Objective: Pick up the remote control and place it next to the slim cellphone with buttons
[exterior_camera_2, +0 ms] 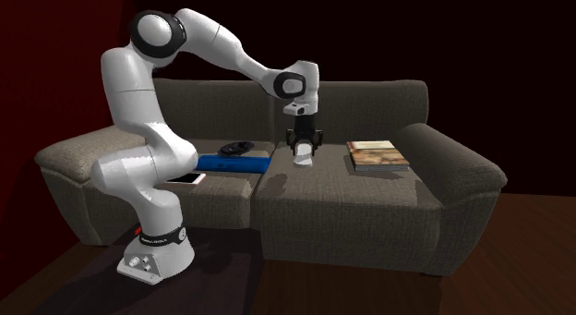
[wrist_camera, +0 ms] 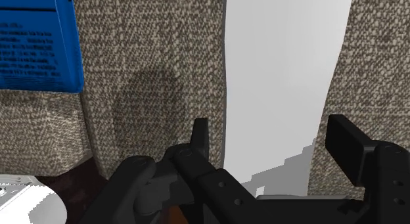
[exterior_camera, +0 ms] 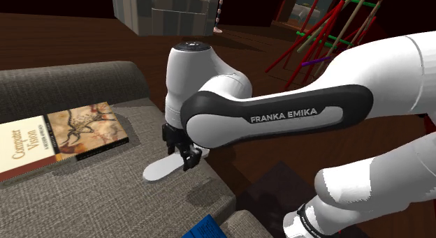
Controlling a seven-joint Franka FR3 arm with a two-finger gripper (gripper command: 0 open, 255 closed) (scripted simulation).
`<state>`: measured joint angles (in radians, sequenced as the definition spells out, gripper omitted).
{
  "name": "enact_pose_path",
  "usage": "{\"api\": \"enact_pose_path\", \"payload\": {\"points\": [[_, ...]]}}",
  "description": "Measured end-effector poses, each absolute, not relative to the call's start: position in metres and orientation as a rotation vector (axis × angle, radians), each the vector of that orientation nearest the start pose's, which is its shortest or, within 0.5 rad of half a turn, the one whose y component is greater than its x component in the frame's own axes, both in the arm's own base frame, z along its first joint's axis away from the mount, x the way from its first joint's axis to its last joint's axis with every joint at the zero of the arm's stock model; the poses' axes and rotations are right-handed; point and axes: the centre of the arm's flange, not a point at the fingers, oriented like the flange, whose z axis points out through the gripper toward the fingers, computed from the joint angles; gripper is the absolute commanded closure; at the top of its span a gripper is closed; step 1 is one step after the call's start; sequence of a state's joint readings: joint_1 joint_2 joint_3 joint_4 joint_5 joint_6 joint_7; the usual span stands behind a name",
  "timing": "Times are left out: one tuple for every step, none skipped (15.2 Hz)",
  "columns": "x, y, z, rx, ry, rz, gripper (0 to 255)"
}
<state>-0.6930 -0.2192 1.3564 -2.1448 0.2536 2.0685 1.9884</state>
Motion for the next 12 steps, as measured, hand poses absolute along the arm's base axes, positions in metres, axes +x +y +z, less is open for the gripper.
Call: {"api": "enact_pose_path", "payload": {"points": [[0.388, 0.35, 0.418, -2.356, 2.101, 0.016, 255], [0.378, 0.352, 0.42, -2.357, 2.101, 0.015, 255], [0.366, 0.354, 0.42, -2.358, 2.101, 0.014, 255], [0.352, 0.359, 0.421, -2.358, 2.101, 0.015, 255], [0.338, 0.359, 0.421, -2.357, 2.1, 0.015, 255], [0.326, 0.361, 0.42, -2.356, 2.099, 0.015, 255], [0.312, 0.364, 0.421, -2.355, 2.098, 0.016, 255], [0.301, 0.366, 0.423, -2.356, 2.097, 0.016, 255], [0.289, 0.369, 0.423, -2.355, 2.098, 0.016, 255], [0.274, 0.372, 0.423, -2.355, 2.098, 0.017, 255], [0.261, 0.376, 0.427, -2.355, 2.097, 0.017, 255], [0.25, 0.38, 0.426, -2.355, 2.097, 0.017, 255]]}}
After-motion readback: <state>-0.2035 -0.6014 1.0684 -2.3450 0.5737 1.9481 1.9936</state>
